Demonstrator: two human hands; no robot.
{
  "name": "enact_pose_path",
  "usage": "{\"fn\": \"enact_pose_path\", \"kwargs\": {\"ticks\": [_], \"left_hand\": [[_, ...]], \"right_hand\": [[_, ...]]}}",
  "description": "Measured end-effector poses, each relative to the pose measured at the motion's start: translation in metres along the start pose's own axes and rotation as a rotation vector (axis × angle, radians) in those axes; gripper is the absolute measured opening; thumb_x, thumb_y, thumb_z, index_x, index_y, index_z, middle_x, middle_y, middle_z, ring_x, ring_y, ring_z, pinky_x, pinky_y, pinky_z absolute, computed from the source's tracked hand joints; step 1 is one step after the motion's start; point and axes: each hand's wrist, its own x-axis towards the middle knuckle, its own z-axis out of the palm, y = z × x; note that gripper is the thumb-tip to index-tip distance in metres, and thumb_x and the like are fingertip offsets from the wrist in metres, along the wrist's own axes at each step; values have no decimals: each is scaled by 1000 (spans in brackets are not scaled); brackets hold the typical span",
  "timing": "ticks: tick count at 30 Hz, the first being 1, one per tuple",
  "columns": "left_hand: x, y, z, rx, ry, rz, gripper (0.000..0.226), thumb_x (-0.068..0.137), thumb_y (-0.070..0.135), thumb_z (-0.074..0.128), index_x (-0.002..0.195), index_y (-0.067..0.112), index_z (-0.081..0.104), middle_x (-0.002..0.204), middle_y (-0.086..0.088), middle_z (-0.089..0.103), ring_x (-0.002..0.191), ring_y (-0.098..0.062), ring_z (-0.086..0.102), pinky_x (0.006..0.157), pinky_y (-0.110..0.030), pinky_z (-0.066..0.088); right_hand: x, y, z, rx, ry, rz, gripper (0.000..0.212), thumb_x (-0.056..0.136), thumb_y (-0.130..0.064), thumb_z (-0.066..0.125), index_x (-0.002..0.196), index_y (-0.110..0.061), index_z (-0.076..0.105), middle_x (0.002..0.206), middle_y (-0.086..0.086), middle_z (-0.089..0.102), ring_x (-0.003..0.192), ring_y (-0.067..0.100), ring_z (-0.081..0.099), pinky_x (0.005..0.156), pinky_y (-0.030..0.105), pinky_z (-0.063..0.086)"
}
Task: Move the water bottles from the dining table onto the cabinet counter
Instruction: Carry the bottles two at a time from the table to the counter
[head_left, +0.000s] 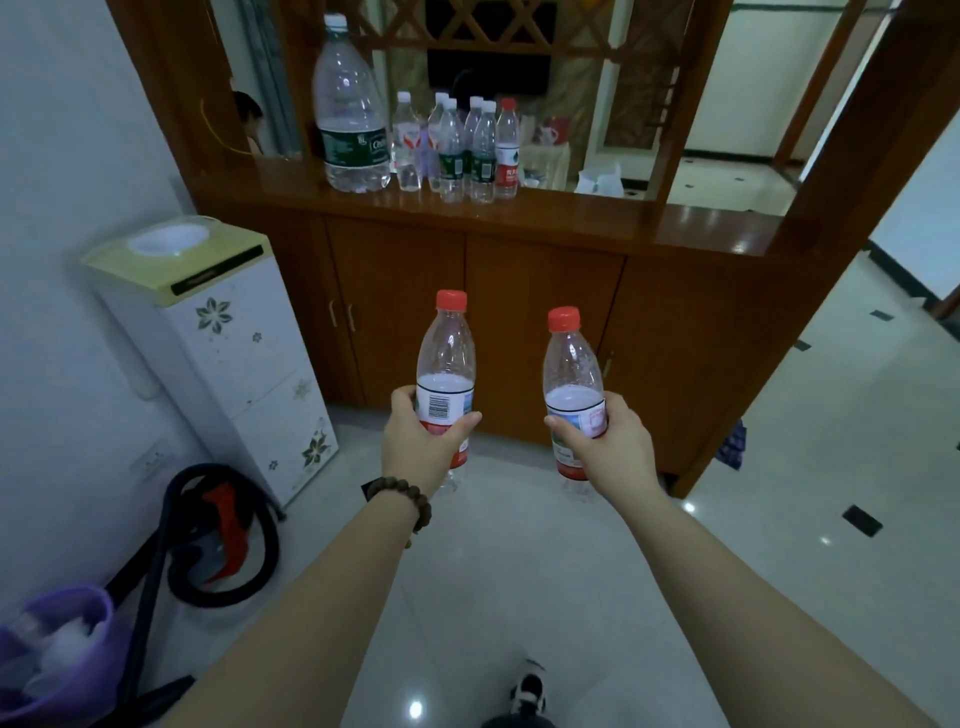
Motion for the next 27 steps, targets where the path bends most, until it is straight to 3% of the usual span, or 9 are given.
{"fn": "enact_pose_path", "kwargs": {"ticks": [9,15,19,27], "left_hand": [[166,21,79,28,-7,46,67,70,34,79,123,18,42,108,7,53,96,-11,53,70,-17,44],[287,74,123,14,-19,122,65,68,36,80,119,22,42,96,17,51,85,-2,52,58,-8,37],[347,97,152,-15,-37,171,64,66,36,82,115,24,42,96,18,53,83,0,54,62,-11,41],[466,117,221,-31,-48,258,69,66,37,82,119,17,44,113,3,56,100,-10,56,69,-15,44]], "right_hand": [[187,25,20,36,23,6,60,72,-59,68,117,-23,51,115,1,60,104,20,58,83,38,54],[319,13,9,47,65,-38,60,73,-57,68,118,-20,51,114,-1,60,102,17,58,78,29,50],[384,11,7,73,88,-64,47,74,-53,70,107,-24,51,103,-5,59,95,13,57,72,24,45],[503,11,23,89,134,-46,62,73,-56,69,120,-19,51,110,-4,60,94,10,56,74,23,47]]}}
